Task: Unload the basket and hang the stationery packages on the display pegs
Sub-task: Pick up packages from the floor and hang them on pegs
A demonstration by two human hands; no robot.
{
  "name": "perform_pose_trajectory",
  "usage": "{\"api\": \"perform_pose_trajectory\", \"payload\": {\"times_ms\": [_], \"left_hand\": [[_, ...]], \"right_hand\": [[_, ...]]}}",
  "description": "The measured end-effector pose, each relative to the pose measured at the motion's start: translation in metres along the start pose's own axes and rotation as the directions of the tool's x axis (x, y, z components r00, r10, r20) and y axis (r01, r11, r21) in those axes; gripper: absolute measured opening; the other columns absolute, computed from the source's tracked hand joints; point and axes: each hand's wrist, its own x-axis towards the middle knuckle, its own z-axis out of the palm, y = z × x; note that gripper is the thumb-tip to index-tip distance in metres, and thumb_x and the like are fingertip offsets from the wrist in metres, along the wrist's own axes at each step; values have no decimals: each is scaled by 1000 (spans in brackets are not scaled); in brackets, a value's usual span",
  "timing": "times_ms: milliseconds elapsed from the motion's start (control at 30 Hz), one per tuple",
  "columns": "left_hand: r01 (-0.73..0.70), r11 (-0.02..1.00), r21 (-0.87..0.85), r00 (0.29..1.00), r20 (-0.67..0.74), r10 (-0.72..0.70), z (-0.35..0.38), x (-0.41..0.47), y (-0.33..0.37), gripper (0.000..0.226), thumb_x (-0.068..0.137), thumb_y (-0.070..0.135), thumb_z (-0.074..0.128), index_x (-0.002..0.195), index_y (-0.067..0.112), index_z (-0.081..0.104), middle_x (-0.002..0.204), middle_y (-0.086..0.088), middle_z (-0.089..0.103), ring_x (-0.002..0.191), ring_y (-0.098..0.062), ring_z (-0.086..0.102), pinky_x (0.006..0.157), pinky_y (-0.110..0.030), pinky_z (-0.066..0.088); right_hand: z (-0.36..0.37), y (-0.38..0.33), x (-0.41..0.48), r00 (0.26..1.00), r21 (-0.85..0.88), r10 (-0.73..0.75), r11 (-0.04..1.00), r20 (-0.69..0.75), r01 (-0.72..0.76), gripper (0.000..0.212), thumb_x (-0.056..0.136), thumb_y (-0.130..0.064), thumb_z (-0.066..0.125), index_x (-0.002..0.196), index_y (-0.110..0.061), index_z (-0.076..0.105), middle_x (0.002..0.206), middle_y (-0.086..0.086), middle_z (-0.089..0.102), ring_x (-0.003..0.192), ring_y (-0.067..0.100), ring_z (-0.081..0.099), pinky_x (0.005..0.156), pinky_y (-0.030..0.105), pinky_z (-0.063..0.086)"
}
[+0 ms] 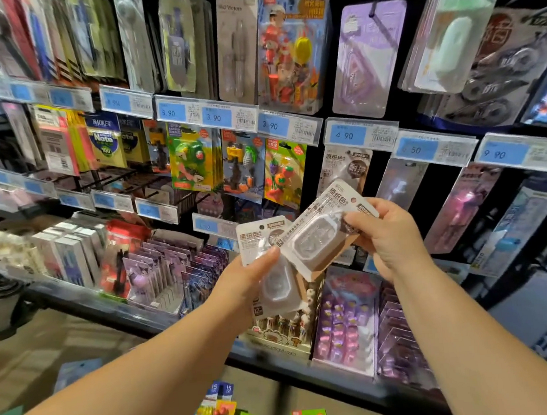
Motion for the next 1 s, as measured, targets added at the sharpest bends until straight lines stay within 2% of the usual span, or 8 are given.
{"api": "perform_pose_trajectory", "payload": {"times_ms": [200, 267, 333, 467, 633, 700, 800, 1000], "left_hand": [[8, 999, 48, 999, 45, -10, 8, -3, -6, 43, 87, 23, 69, 124, 6, 58, 99, -13, 70, 82, -28, 69, 70, -44, 58], [8, 999, 36, 998, 55, -9, 12, -3, -8, 40, 88, 22, 68, 124, 7, 58, 110, -20, 68, 90, -34, 68, 81, -54, 57], [-3, 1000, 24, 1000, 30, 3, 16, -4, -9, 36, 87, 21, 68, 121, 10, 61, 115, -19, 68, 97, -36, 67, 95, -61, 49], [-20, 1000, 5, 1000, 23, 20, 21, -2, -8, 27, 90, 19, 66, 116, 15, 65, 110, -15, 71, 97, -34, 67, 99, -61, 45], [-14, 997, -73, 1000, -5, 13, 19, 0, -4, 31, 88, 18, 66, 118, 10, 62, 102, -16, 72, 86, -34, 68, 81, -58, 56], [-20, 995, -98, 1000, -16, 18, 17, 2, -2, 32, 88, 18, 66, 119, 12, 61, 100, -17, 71, 83, -36, 68, 74, -60, 57], [-36, 995, -92, 999, -39, 33, 13, 6, 0, 31, 88, 19, 67, 118, 12, 61, 110, -24, 68, 90, -40, 66, 83, -69, 50], [-40, 995, -86, 999, -34, 37, 10, 9, 4, 37, 85, 23, 68, 119, 11, 61, 109, -21, 69, 89, -36, 67, 86, -69, 48]], "right_hand": [[18, 13, -4, 998, -33, 14, 999, -54, -16, 5, 99, -14, 54, 97, -17, 57, 93, 4, 68, 75, 9, 68, 65, 26, 56], [24, 21, -9, 999, -100, 51, 994, -7, -51, 16, 99, -34, 51, 100, -18, 52, 103, 9, 65, 90, 19, 67, 80, 40, 57], [28, 24, -13, 998, -241, 41, 970, 57, -26, 34, 91, -48, 57, 104, -18, 46, 106, 3, 61, 96, 16, 62, 85, 41, 51], [27, 28, -12, 996, -310, 10, 951, 92, 19, 47, 87, -29, 72, 118, -20, 38, 111, -7, 58, 101, 11, 60, 91, 38, 49], [19, 20, 2, 998, -172, -53, 984, -37, 46, 36, 85, -14, 74, 108, -20, 47, 104, -1, 63, 90, 11, 64, 69, 21, 51], [14, 18, 8, 997, -157, -75, 985, -35, 68, 31, 86, -15, 72, 112, -19, 55, 105, 0, 68, 96, 17, 67, 77, 28, 55], [11, 19, 17, 995, -178, -87, 981, -47, 77, 36, 89, -17, 70, 122, -18, 57, 110, -1, 69, 102, 17, 67, 88, 32, 54], [17, 18, 29, 995, -173, -91, 982, -51, 80, 65, 86, -27, 72, 144, -22, 44, 132, -1, 61, 119, 18, 59, 104, 47, 47]]}}
